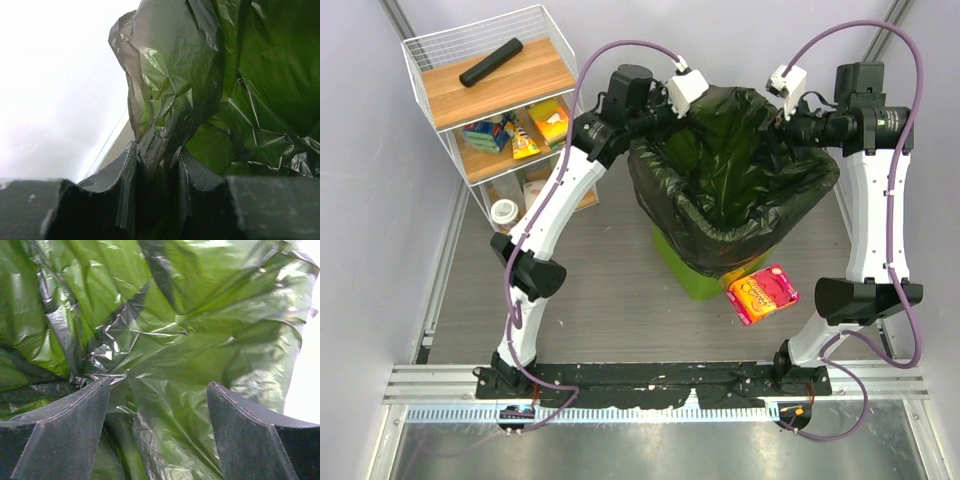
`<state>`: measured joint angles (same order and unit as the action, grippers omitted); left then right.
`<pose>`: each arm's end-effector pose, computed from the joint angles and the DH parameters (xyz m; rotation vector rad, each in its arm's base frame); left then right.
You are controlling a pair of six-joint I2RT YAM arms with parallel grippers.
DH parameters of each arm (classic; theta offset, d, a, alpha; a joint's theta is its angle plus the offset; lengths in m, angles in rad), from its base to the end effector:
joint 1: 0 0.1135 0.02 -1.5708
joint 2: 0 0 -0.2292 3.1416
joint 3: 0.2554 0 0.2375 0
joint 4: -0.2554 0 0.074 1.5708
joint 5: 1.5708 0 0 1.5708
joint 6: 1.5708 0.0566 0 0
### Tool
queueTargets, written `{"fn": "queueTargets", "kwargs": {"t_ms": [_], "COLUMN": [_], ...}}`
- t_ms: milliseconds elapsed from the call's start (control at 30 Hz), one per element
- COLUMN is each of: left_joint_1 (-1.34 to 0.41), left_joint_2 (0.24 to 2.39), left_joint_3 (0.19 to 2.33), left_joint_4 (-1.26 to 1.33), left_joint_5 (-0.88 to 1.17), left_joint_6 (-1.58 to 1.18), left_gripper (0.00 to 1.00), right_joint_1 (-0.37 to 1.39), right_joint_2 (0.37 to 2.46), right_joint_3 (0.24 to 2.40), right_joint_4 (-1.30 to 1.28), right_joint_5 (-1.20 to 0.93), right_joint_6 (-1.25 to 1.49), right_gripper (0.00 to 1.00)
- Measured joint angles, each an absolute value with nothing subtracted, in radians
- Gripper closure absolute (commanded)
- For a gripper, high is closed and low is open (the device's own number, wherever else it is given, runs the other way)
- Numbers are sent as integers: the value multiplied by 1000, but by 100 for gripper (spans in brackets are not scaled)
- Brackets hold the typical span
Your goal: Put the trash bags into the trash bin
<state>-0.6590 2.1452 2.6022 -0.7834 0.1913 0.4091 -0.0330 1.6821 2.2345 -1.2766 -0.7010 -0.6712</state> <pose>0.3468 -0.2822 0.4196 1.0807 1.5704 -0.3511 0.2985 0.0267 0.4353 -0.9864 1.8840 0.3940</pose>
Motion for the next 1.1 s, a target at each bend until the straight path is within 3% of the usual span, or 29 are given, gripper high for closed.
{"fn": "queueTargets", "kwargs": {"t_ms": [433,1100], "left_joint_1": [-691,-701], "left_joint_2": [2119,2065], "left_joint_3": [2602,2541], "left_joint_4": [-849,-871], "left_joint_5": [87,-34], "left_joint_6": [369,325], "left_gripper": [100,100], "right_joint_1": [106,293], "right_joint_2": [1718,1649], "right_joint_3": [2307,2014], "right_joint_4": [-1351,-1359], "right_joint_5": [-735,-443], "right_joint_6": [-902,-1018], "right_gripper": [21,23]}}
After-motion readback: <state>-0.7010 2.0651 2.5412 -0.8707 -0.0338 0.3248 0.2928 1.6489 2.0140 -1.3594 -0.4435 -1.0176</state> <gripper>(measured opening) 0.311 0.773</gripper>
